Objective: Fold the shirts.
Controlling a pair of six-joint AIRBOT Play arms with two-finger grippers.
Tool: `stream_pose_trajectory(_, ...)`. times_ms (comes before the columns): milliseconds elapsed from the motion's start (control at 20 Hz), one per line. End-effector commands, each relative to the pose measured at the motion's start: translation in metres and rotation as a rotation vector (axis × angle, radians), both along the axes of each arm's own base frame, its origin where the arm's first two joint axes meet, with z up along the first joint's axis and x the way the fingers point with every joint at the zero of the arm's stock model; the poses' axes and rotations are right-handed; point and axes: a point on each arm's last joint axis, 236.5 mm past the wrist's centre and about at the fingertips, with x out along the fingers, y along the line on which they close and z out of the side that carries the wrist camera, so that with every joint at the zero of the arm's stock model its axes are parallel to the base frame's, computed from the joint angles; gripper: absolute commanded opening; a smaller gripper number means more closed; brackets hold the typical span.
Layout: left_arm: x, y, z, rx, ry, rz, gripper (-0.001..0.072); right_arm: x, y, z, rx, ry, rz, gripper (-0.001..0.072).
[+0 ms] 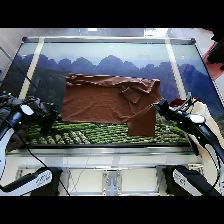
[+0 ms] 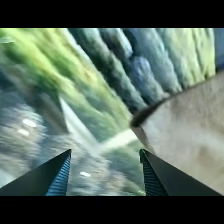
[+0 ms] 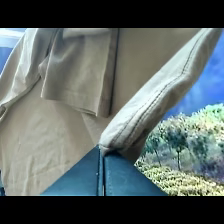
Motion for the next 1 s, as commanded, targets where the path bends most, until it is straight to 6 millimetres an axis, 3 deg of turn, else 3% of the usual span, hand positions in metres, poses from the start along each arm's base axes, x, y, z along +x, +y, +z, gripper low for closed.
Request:
stream_pose_trajectory(0,0.027,-0.016,0.002,-0.096,-0.127,0.099,0.0462,-0.002,0.004,0.001,0.008,0.002,0.015,0.0029)
stream_pose_trajectory(350,0.047,-0.004,0.006,-0.056,-0.212,0.135,0.0453,-0.002,0.004,0.001,0.009,0.001,0.015,0.0029)
stream_pose_trajectory(450,0.049,-0.003,0.006,-0.051,-0.218,0.135,0.0099,-0.002,0.004,0.001,0.009,0.001,0.015,0.0029)
stream_pose_trajectory(500,0.051,-0.001,0.006,-0.043,-0.229,0.130,0.0056,-0.002,0.004,0.001,0.009,0.001,0.014,0.0029)
stream_pose_trajectory(750,0.056,-0.001,0.009,-0.018,-0.282,0.042,0.0014,-0.001,0.004,0.003,0.009,-0.005,0.014,0.0029)
stream_pose_trajectory(850,0.081,-0.009,0.036,-0.015,-0.429,-0.082,0.0014,-0.001,0.004,0.021,-0.027,-0.068,0.036,0.0027)
stream_pose_trajectory(950,0.120,-0.029,0.108,-0.013,-0.713,-0.274,0.0014,-0.004,0.005,0.063,-0.134,-0.209,0.105,0.0026)
